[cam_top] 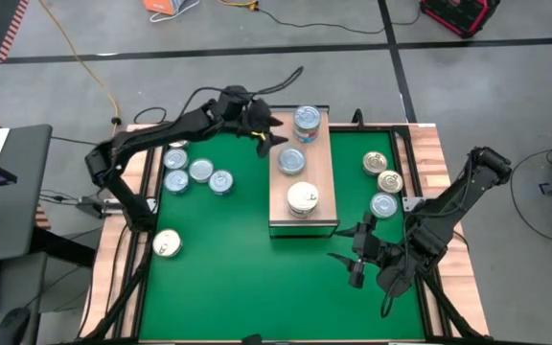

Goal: Stack canned seafood by type on shelf
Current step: Stack the blue tuna can on top of the green tuna can on the shelf

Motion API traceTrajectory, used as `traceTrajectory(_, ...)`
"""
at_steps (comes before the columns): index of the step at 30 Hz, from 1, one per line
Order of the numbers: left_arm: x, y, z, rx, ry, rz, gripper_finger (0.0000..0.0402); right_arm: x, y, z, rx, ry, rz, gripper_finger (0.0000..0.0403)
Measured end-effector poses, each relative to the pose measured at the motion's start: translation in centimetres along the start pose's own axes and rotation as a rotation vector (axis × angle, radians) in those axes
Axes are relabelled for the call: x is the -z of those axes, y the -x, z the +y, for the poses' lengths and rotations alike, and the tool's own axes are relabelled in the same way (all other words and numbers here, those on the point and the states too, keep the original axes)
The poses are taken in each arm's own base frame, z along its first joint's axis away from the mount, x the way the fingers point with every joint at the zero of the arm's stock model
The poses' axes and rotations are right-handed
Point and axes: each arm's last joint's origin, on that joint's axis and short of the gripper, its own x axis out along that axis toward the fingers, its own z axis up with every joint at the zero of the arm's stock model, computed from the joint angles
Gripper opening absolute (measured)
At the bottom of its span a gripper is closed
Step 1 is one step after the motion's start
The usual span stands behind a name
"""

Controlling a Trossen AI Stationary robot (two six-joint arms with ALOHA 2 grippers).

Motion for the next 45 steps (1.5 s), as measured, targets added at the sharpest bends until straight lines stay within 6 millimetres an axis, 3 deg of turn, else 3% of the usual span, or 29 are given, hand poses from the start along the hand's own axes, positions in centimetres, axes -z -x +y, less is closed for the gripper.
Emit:
traceTrajectory(6,0.5,1.9,-2.2,-0.047,-0.233,0.174,0.028,0.0,0.0,-0.1,0.013,0.019,-0.01,0.0286)
traceTrajectory(10,2.0,1.7,-3.9,-0.04,-0.334,0.33,0.0279,-0.2,-0.3,-0.3,0.035,0.02,-0.015,0.0286)
traceTrajectory(15,3.3,0.6,-5.7,-0.11,-0.445,0.398,0.0279,-0.4,-0.7,-0.6,0.051,0.01,-0.014,0.0286)
traceTrajectory(21,3.6,-0.1,-6.1,-0.16,-0.46,0.339,0.0279,-0.4,-0.6,-0.5,0.044,0.007,-0.016,0.0286)
traceTrajectory(36,4.5,-4.0,-6.5,-0.198,-0.429,0.245,0.0279,-0.5,-0.6,-0.3,0.034,0.011,-0.024,0.0286)
traceTrajectory(40,4.0,-3.4,-7.3,-0.231,-0.496,0.249,0.0279,-0.4,-0.4,-0.2,0.024,0.013,-0.026,0.0286)
traceTrajectory(45,2.1,-0.7,-9.1,-0.229,-0.547,0.194,0.0279,-0.3,-0.2,-0.1,0.016,0.018,-0.026,0.0286)
